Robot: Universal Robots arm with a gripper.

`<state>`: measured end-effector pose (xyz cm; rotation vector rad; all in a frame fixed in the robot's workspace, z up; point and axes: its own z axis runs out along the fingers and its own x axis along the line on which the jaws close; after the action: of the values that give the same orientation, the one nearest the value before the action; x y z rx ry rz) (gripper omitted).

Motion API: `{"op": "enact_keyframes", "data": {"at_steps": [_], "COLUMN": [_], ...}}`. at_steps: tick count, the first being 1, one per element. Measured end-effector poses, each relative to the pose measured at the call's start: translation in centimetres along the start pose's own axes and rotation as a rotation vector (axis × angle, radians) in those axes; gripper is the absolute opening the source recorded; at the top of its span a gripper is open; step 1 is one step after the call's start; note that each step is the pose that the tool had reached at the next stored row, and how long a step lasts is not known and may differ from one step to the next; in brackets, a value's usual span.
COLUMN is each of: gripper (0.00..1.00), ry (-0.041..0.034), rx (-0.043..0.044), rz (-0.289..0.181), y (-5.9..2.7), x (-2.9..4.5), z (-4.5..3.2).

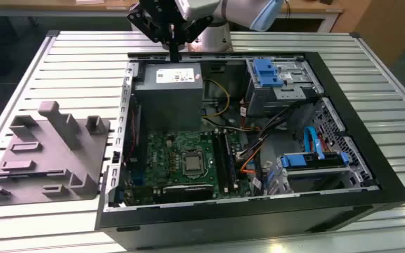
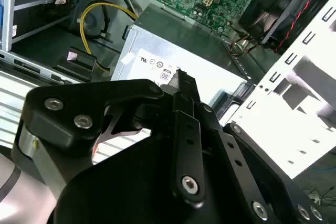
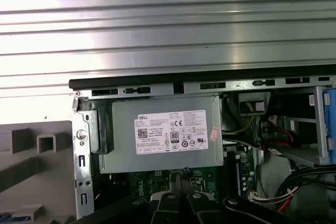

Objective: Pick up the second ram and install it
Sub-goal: 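Reach for the second ram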

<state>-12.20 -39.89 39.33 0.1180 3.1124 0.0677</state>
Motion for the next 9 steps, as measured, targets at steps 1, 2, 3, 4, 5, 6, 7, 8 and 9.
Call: {"op": "enact_keyframes", "data": {"at_steps": [1, 2, 3, 4, 5, 6, 7, 8, 9], "gripper": [0.1, 0.1, 0.1, 0.1, 0.1, 0.1, 0.1, 0.1, 0.1], "ry": [0.0, 0.0, 0.0, 0.0001, 0.0001, 0.0001, 0.0, 0.0001, 0.0], "rx": [0.0, 0.0, 0.0001, 0.0, 0.0, 0.0, 0.0, 0.0, 0.0], "rz": [0.0, 0.0, 0.0, 0.0, 0.0, 0.0, 0.0, 0.0, 0.0], "y": [0.0, 0.0, 0.0, 0.0, 0.0, 0.0, 0.0, 0.0, 0.0], "x": [0.0, 0.0, 0.0, 0.0, 0.0, 0.0, 0.0, 0.0, 0.0], "z": [0.0, 0.0, 0.0, 0.0, 0.0, 0.0, 0.0, 0.0, 0.0]}}
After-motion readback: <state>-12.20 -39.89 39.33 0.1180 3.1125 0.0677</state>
